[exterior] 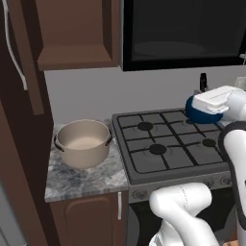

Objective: Pick the kettle from the cabinet and place it on a stove burner. Then pick the pot from the counter and place it on another stove burner. Finally, turn both burners on.

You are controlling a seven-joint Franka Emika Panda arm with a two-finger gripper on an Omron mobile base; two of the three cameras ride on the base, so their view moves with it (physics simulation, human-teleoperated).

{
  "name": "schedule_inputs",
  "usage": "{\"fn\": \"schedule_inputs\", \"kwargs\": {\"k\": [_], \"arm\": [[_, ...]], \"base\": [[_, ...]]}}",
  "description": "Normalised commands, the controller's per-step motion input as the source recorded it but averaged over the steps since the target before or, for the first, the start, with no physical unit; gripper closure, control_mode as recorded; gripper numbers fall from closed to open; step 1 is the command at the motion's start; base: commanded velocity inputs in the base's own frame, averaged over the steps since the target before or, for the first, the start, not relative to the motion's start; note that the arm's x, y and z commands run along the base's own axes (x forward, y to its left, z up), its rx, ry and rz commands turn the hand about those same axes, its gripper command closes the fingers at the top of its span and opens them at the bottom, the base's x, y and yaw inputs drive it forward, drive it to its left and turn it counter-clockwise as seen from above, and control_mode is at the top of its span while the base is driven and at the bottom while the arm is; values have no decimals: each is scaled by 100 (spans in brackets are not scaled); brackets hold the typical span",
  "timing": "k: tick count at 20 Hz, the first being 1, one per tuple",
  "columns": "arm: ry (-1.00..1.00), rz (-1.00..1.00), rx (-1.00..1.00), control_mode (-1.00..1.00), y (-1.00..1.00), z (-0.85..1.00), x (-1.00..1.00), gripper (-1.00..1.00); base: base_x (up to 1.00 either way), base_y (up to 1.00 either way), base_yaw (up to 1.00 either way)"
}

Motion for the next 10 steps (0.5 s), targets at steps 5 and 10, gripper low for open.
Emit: {"fn": "schedule_inputs", "kwargs": {"k": [5,10], "arm": [[0,25,0,-100,0,-11,28,100],[0,27,0,-100,0,-14,27,100]], "base": [[0,0,0],[0,0,0]]}}
